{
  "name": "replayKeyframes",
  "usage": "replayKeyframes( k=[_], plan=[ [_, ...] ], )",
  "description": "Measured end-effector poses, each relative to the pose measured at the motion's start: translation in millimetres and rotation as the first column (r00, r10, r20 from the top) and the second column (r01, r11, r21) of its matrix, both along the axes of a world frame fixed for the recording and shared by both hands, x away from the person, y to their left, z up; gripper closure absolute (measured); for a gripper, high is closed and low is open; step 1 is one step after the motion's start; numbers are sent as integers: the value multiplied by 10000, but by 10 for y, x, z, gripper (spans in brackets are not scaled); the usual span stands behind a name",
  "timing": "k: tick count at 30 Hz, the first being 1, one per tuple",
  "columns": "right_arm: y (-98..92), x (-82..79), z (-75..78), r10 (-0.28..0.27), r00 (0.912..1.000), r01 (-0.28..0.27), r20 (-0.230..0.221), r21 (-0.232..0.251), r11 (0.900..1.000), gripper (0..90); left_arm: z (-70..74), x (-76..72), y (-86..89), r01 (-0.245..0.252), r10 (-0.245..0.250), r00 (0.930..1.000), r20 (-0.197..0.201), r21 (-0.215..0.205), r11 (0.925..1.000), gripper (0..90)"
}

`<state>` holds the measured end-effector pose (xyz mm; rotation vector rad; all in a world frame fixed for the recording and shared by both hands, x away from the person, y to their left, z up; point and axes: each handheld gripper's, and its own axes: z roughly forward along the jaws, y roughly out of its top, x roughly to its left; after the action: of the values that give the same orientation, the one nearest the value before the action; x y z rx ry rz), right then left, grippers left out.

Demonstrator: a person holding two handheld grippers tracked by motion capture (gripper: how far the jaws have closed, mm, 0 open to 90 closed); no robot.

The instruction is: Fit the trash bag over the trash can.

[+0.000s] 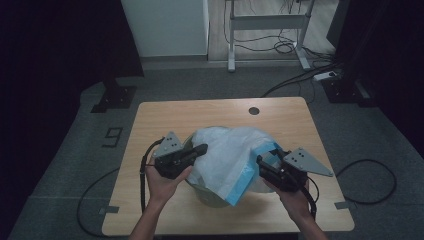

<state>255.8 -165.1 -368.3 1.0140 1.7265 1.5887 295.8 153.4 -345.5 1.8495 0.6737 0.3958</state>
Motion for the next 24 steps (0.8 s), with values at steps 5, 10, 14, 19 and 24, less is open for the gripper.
replayKeyframes(
  k=[5, 10, 14, 19, 24],
  plan=[
    [-11, -66, -33, 191, 9998, -191, -67, 10, 9998, 455, -7, 11, 141, -350, 354, 9994, 43, -736, 9967, 900],
    [-4, -157, -109, 291, 9994, -289, -186, 114, 9995, 441, -33, 9, 216, -598, 598, 9982, -30, -950, 9937, 900],
    [-4, -261, -211, 306, 9994, -305, -155, 61, 9995, 438, -54, 13, 256, -679, 672, 9977, -103, -1046, 9922, 900],
    [-24, -362, -325, 331, 9991, -327, -283, 141, 9994, 437, -63, 9, 288, -717, 706, 9974, -139, -1142, 9909, 900],
    [-85, -338, -412, 77, 9984, -61, -564, 269, 9996, 433, -69, -2, 292, -706, 694, 9975, -144, -1195, 9903, 900]
  ],
)
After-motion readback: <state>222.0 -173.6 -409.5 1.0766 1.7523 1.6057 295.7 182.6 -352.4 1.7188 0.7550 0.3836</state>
